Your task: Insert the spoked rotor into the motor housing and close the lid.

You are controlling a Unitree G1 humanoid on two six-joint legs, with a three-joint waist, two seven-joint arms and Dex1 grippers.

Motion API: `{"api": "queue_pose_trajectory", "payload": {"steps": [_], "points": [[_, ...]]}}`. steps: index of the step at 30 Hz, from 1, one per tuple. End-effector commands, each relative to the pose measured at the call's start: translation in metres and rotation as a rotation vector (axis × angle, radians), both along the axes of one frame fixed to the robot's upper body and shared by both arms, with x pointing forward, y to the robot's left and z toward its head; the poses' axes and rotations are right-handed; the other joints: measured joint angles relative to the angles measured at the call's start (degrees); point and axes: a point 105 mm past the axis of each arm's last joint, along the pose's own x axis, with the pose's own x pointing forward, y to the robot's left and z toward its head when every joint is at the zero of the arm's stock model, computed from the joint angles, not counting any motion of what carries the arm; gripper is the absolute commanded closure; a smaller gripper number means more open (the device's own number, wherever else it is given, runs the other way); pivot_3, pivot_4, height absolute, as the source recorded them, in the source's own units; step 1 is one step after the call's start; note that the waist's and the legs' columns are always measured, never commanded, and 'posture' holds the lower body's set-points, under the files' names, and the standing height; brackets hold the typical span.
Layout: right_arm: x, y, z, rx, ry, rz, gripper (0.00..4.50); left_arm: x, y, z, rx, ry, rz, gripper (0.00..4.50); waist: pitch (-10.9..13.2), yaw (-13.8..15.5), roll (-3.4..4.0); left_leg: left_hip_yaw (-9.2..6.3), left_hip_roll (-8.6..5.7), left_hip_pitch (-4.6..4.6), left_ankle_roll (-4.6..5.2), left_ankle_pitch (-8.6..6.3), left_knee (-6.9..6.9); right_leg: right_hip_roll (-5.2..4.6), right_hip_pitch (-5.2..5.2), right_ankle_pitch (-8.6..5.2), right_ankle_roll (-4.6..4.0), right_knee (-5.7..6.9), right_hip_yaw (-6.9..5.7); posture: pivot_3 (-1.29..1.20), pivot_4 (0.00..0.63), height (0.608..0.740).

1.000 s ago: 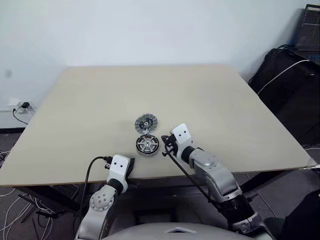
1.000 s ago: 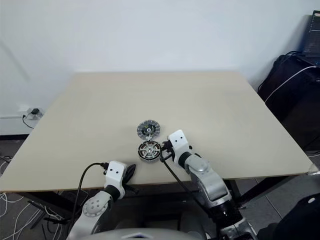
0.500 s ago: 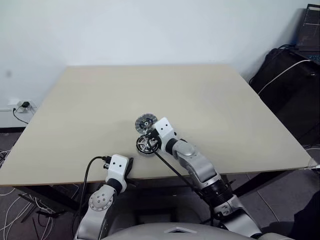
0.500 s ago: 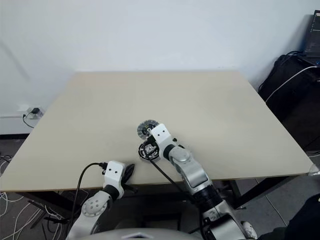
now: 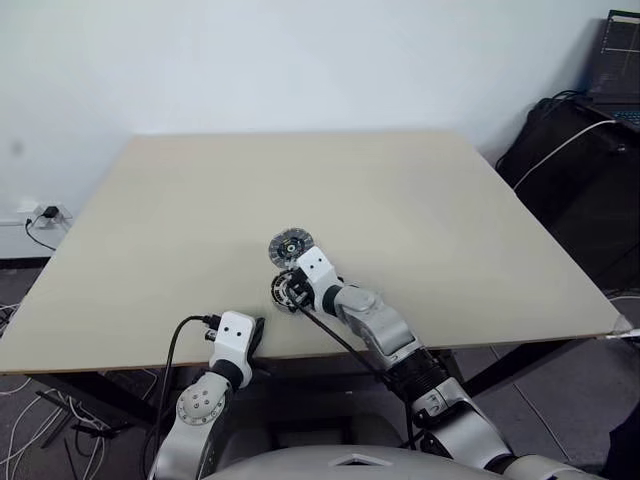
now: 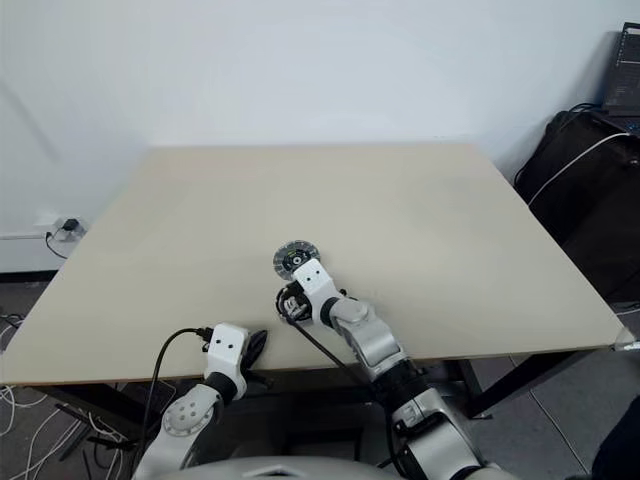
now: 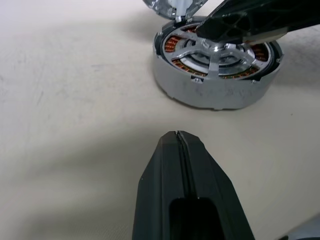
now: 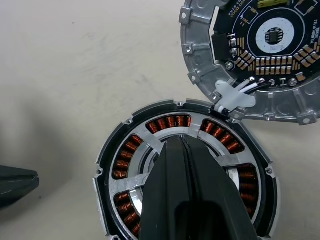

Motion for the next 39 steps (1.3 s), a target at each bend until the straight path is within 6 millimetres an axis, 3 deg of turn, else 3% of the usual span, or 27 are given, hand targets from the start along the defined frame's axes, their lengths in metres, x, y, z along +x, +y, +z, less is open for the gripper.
{"api": "queue_pose_trajectory", "payload": {"steps": [1,6,7,10,15,22,39], "points": [[0.001,0.007,0.034,0.018,-0.126,0.121,4.48,0.006,-0.004,0.015,-0.021,-0.063,-0.004,4.50,0.1,0.0,0.05,0.00,0.00,-0.08,0.00,0.00,0.00,-0.01,-0.04,0.00,0.00,-0.01,0.00,0.00,0.000,0.740],[-0.015,0.003,0.048,-0.153,-0.234,0.398,4.48,0.006,-0.006,0.014,-0.026,-0.061,-0.007,4.50,0.2,0.0,0.10,-0.01,-0.13,-0.21,0.03,-0.03,-0.06,-0.01,-0.16,-0.01,-0.03,-0.06,0.00,0.00,0.000,0.740],[-0.017,0.001,0.047,-0.201,-0.247,0.445,4.31,0.006,-0.006,0.014,-0.027,-0.061,-0.008,4.50,0.2,0.0,0.10,0.00,-0.13,-0.20,0.03,-0.03,-0.06,0.00,-0.16,-0.03,-0.05,-0.06,-0.01,0.00,0.000,0.740],[-0.024,-0.004,0.047,-0.310,-0.282,0.571,3.63,0.007,-0.007,0.014,-0.030,-0.061,-0.008,4.50,0.2,0.1,0.06,-0.03,-0.14,-0.19,0.02,-0.03,-0.06,0.01,-0.14,-0.04,-0.07,-0.06,-0.05,0.00,0.000,0.740],[-0.031,-0.009,0.050,-0.443,-0.338,0.736,1.96,0.007,-0.009,0.013,-0.037,-0.062,-0.001,4.50,0.2,0.1,-0.02,-0.03,-0.15,-0.18,0.02,-0.03,-0.06,0.01,-0.12,-0.05,-0.08,-0.06,-0.06,0.00,0.000,0.740],[-0.021,-0.009,0.048,-0.523,-0.356,0.772,1.96,0.007,-0.010,0.013,-0.043,-0.066,0.009,4.50,0.2,0.2,-0.06,-0.03,-0.15,-0.17,0.00,-0.02,-0.06,0.01,-0.12,-0.05,-0.08,-0.06,-0.08,0.00,0.000,0.740],[-0.013,-0.017,0.014,-0.577,-0.247,0.795,1.96,0.006,-0.009,0.012,-0.050,-0.072,0.026,4.50,0.2,0.3,-0.06,-0.03,-0.15,-0.16,-0.01,-0.02,-0.06,0.00,-0.09,-0.05,-0.09,-0.05,-0.08,0.00,0.000,0.740]]}}
